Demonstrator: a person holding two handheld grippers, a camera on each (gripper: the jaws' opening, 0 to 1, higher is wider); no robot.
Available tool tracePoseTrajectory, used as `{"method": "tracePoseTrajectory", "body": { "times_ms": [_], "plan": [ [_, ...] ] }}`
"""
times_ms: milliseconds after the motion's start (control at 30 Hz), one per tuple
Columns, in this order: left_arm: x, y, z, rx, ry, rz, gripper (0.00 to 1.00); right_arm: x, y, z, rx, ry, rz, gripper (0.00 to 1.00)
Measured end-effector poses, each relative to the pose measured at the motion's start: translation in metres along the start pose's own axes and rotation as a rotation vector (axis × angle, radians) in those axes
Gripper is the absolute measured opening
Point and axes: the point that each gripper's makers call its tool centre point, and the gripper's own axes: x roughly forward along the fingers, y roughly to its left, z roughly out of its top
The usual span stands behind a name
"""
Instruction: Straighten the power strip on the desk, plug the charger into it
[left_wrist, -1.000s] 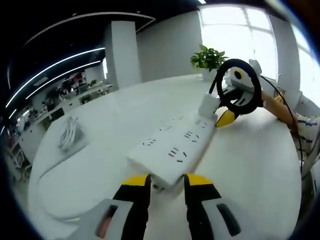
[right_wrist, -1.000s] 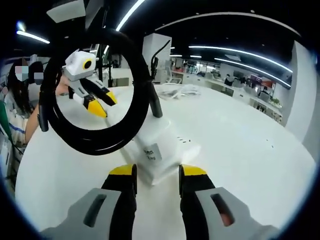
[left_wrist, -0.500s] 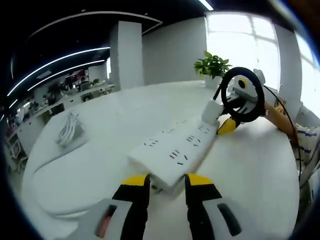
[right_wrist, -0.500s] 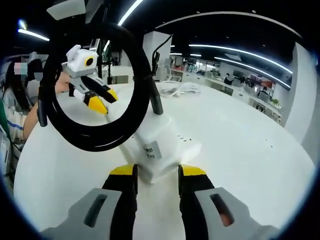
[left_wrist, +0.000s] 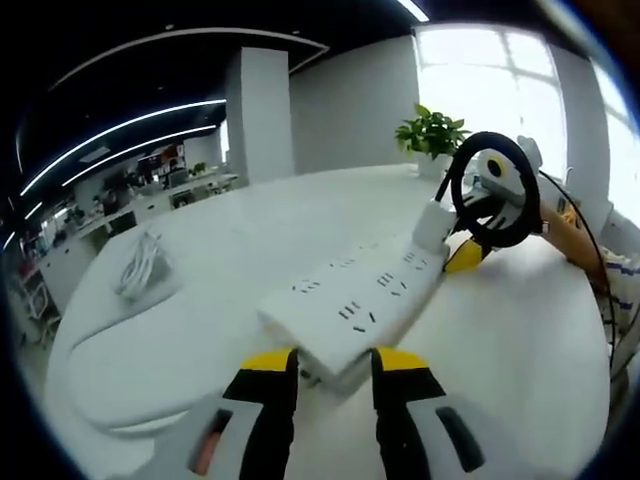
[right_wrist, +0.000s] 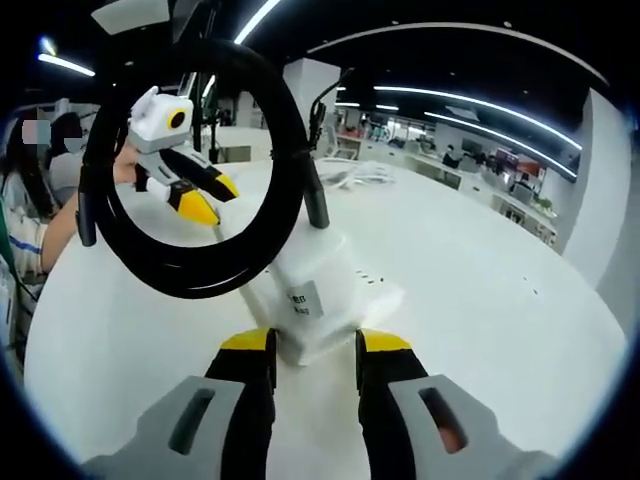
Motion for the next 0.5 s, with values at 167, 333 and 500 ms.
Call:
{"method": "tracePoseTrajectory", "body": {
  "times_ms": [167,333,500],
  "plan": [
    [0.004,0.003,0.004,-0.007,-0.015,0.013,0.28,-0.001,-0.003,-0.001,-0.006,0.008,-0.016,0.31],
    [0.008,0.002,0.007,-0.02,-0.033,0.023,0.27,-0.001,-0.007,-0.002,0.0,0.01,-0.029,0.31],
    [0.011,0.004,0.009,-0.037,-0.047,0.03,0.26,-0.002,-0.01,-0.003,0.007,0.01,-0.039,0.31]
  ]
}}
